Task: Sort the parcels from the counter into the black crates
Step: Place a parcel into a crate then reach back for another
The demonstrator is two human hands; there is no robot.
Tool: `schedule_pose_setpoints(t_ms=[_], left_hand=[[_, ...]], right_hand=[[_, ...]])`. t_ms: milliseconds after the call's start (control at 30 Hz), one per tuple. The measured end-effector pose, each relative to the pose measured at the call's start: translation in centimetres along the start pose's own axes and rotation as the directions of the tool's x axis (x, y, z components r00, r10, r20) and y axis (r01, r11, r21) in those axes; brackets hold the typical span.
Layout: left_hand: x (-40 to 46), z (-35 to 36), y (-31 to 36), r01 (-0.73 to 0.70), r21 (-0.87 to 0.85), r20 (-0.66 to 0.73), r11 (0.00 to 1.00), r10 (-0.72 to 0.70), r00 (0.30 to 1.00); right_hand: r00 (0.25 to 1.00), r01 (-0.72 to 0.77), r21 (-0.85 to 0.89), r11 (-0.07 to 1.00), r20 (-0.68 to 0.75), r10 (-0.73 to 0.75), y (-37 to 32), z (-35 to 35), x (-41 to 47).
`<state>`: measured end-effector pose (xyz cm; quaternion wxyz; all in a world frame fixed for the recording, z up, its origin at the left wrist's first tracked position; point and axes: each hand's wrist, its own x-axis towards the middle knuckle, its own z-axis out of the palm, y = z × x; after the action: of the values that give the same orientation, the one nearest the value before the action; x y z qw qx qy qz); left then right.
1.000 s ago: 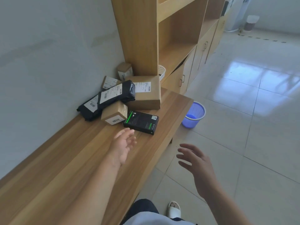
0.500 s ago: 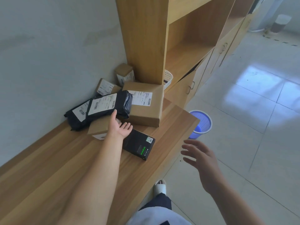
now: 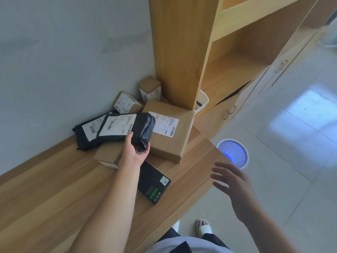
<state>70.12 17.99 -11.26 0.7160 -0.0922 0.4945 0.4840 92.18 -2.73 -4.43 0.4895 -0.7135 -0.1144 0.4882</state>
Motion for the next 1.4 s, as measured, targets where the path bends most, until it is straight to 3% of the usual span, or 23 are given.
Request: schedule_pose_setpoints(t_ms=[133, 233, 300, 400, 467, 533, 600, 667, 700, 733, 833, 933, 1067, 1267, 1333, 1400], left_hand=[[-2.7, 0.1, -0.9, -0.068, 0.146, 0.023, 0.987, 0.066, 0.998], [-4.7, -0.5, -1.1, -0.213, 0.374, 0.084, 0.903, 0.196, 0.977], [-5.8, -1.3, -0.8, -0.334, 0.605, 0.118, 0.723, 0.333, 0.936], [-8.1, -2.7, 0.1, -0.406, 0.854, 0.200, 0.324, 0.516, 0.833], [-10.1, -3.2, 0.5, -0.323, 0.943, 0.231, 0.077, 0.546, 0.805], [-12.6, -3.0, 0.2, -0.166, 0.956, 0.276, -0.244, 0.538, 0.797], [-14.6, -2.6, -0.7, 0.010, 0.821, 0.349, -0.570, 0.516, 0.782], [-16.1, -2.1, -1.8, 0.091, 0.696, 0.374, -0.712, 0.468, 0.801], [-16.5, -2.1, -2.4, 0.105, 0.668, 0.362, -0.736, 0.446, 0.819], [-16.9, -2.1, -2.9, 0.118, 0.652, 0.340, -0.749, 0.429, 0.837], [-18.5, -2.1, -4.4, 0.134, 0.606, 0.359, -0.784, 0.420, 0.833], [-20.1, -2.2, -5.8, 0.203, 0.544, 0.366, -0.814, 0.449, 0.815], [-22.0, -1.9, -7.7, 0.292, 0.489, 0.342, -0.822, 0.489, 0.803], [-23.1, -1.8, -10.5, 0.295, 0.470, 0.415, -0.831, 0.504, 0.757], [-23.4, -1.6, -11.0, 0.225, 0.530, 0.479, -0.818, 0.507, 0.716], [-24.3, -1.1, -11.2, 0.134, 0.656, 0.532, -0.743, 0.581, 0.617]], right_hand=[[0.995, 0.018, -0.018, 1.000, 0.099, -0.016, -2.8, 0.7, 2.8], [0.981, 0.078, -0.064, 0.995, 0.184, -0.065, -5.3, 1.0, 4.5], [0.955, 0.171, -0.130, 0.977, 0.264, -0.132, -7.0, 1.2, 5.2], [0.845, 0.420, -0.227, 0.879, 0.451, -0.288, -9.0, 1.7, 5.7], [0.679, 0.655, -0.267, 0.707, 0.618, -0.395, -10.0, 2.5, 5.6], [0.438, 0.869, -0.245, 0.430, 0.783, -0.441, -10.6, 3.4, 5.4], [0.162, 0.986, -0.128, 0.108, 0.895, -0.415, -11.1, 4.5, 5.0], [-0.075, 0.982, 0.016, -0.188, 0.946, -0.315, -11.4, 5.9, 4.7], [-0.141, 0.951, 0.066, -0.302, 0.963, -0.231, -11.4, 6.6, 4.5], [-0.158, 0.915, 0.092, -0.393, 0.978, -0.137, -11.3, 7.3, 4.3], [-0.058, 0.798, 0.103, -0.594, 0.994, 0.095, -10.2, 8.8, 3.7], [-0.015, 0.760, 0.099, -0.642, 0.991, 0.136, -8.9, 8.9, 3.3], [0.001, 0.787, 0.066, -0.613, 0.994, 0.108, -7.7, 8.0, 2.9], [0.025, 0.851, 0.017, -0.525, 0.997, 0.073, -6.5, 5.4, 3.4], [0.095, 0.891, -0.063, -0.450, 0.994, 0.049, -6.7, 4.4, 4.0], [0.206, 0.936, -0.194, -0.293, 0.979, 0.009, -7.3, 3.3, 5.1]])
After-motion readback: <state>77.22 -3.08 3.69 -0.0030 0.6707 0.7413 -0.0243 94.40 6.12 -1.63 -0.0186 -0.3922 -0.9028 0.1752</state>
